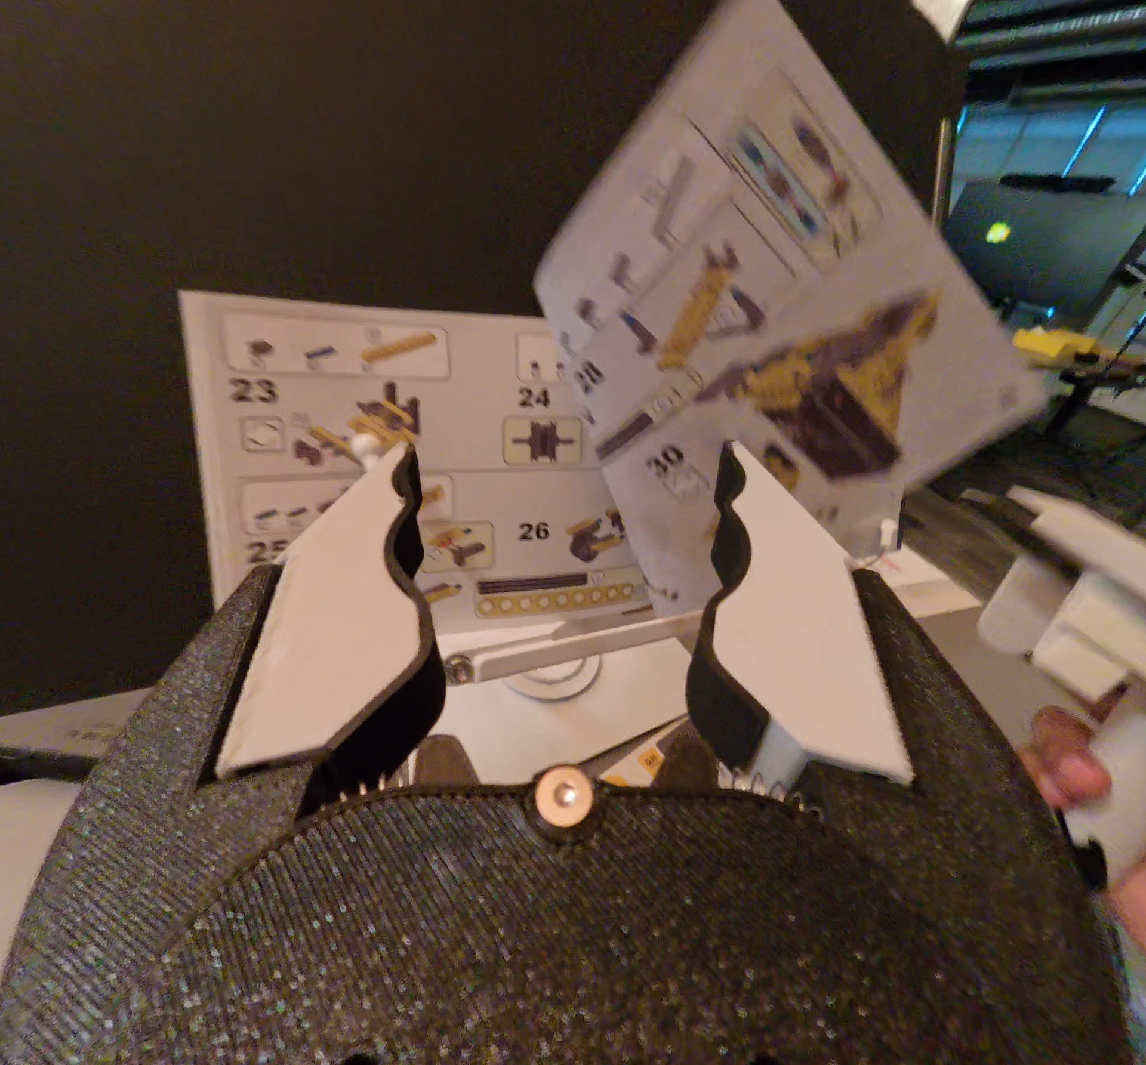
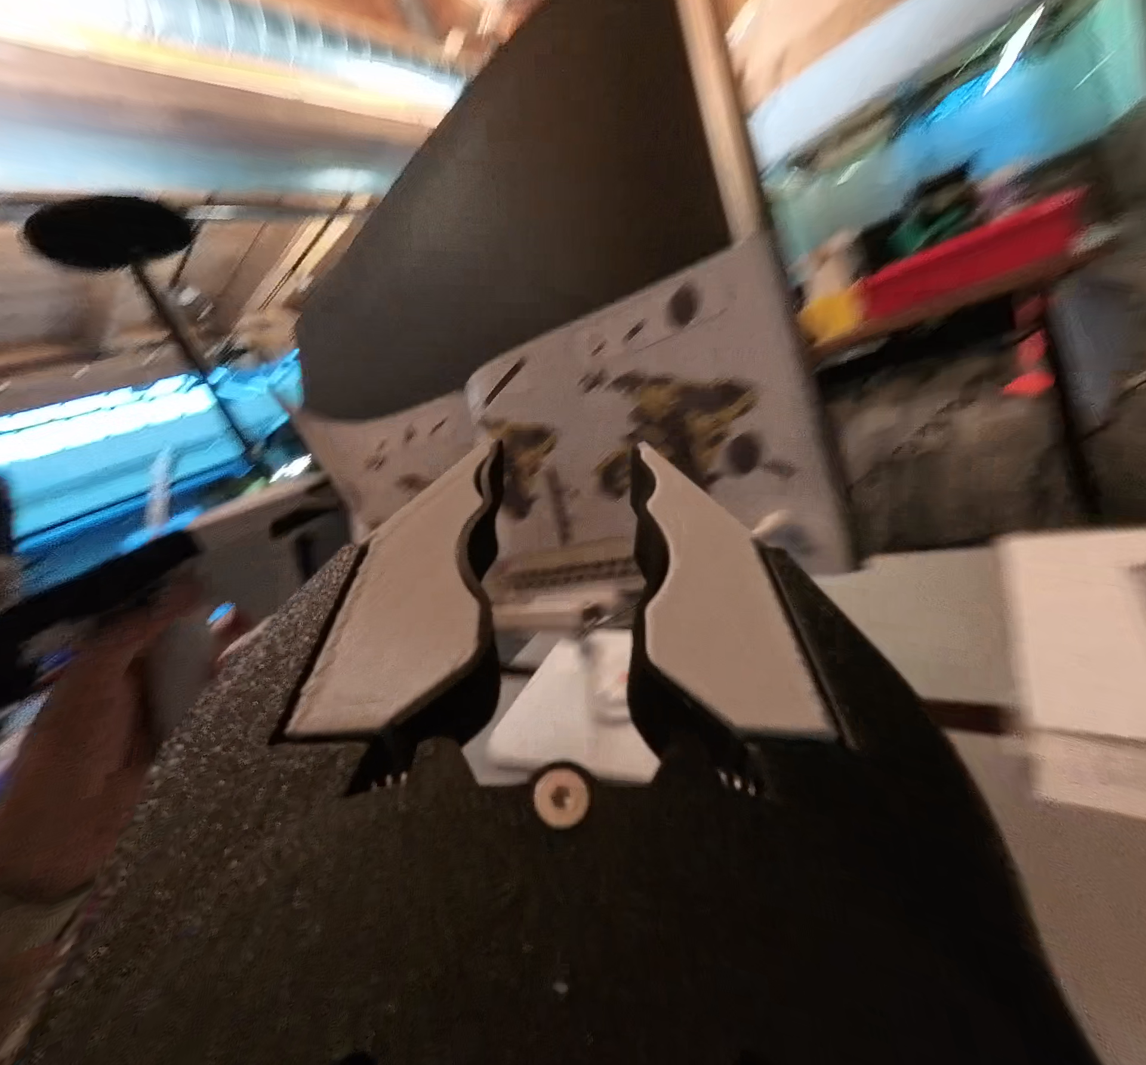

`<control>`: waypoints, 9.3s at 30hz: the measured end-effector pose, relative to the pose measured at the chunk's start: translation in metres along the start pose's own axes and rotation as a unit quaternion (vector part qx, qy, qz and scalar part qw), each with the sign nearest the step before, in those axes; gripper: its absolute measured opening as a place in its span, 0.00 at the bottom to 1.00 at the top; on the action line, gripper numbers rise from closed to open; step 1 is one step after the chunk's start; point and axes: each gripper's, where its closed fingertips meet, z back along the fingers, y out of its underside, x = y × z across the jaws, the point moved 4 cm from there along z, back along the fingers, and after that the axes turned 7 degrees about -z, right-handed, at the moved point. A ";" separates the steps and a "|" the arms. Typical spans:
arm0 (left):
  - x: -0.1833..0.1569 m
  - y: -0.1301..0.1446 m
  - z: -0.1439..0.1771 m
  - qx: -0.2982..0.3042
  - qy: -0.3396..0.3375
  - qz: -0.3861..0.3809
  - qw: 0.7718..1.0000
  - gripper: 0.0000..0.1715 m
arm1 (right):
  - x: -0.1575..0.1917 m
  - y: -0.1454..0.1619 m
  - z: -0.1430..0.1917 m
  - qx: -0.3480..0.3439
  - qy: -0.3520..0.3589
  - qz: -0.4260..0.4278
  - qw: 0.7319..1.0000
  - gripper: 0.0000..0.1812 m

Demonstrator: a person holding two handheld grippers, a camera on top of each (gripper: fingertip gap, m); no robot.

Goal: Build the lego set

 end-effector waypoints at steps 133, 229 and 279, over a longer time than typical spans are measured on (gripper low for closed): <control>0.055 0.057 0.023 0.154 0.262 -0.104 0.947 0.22 | 0.092 0.083 -0.154 0.231 -0.044 0.644 0.728 0.00; -0.090 0.105 0.241 0.082 0.389 -0.108 0.911 0.08 | 0.244 0.199 0.178 0.349 -0.364 0.139 0.852 0.03; -0.081 0.128 0.233 0.117 0.396 0.056 0.909 0.12 | 0.203 0.221 0.169 0.443 -0.341 0.001 0.829 0.25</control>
